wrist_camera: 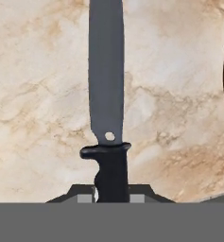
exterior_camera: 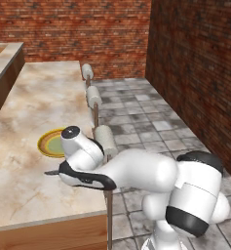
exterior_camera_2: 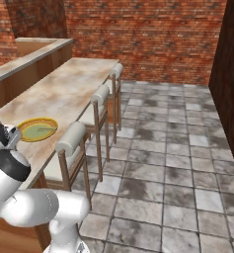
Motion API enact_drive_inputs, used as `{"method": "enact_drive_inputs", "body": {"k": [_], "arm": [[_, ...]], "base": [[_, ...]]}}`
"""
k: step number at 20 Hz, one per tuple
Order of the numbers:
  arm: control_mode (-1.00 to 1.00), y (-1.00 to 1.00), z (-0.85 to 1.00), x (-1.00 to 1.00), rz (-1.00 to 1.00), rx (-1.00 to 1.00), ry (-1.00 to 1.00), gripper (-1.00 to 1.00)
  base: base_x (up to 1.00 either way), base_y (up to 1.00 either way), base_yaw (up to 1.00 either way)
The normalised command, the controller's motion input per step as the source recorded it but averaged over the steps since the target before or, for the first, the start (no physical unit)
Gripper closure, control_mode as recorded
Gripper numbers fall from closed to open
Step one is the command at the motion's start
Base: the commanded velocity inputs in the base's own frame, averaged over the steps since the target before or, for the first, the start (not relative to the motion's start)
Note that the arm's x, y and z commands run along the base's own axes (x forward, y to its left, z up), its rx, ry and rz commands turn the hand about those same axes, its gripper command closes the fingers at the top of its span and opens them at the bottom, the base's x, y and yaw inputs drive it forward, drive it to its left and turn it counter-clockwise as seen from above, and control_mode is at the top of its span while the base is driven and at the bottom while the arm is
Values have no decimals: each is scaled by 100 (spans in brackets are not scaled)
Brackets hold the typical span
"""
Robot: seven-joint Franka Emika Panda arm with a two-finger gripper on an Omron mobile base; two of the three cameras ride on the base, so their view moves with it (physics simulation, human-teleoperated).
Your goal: Retrieve the butter from the fridge and place it on a plate on the dining table. Then retrieve the butter knife by the fridge and place it near the plate.
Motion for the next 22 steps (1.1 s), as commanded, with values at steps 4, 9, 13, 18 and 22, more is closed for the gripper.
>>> {"method": "enact_drive_inputs", "body": {"k": [4,9,13,18,22], "arm": [[-100,0,-18,26,0,0,-5,100],[-100,0,-22,7,0,0,-11,100],[-100,0,-7,2,0,0,-7,100],[-100,0,-7,0,0,0,-6,100],[-100,0,-11,6,0,0,1,100]], "base": [[0,0,0],[0,0,0],[0,0,0],[0,0,0],[0,0,0]]}}
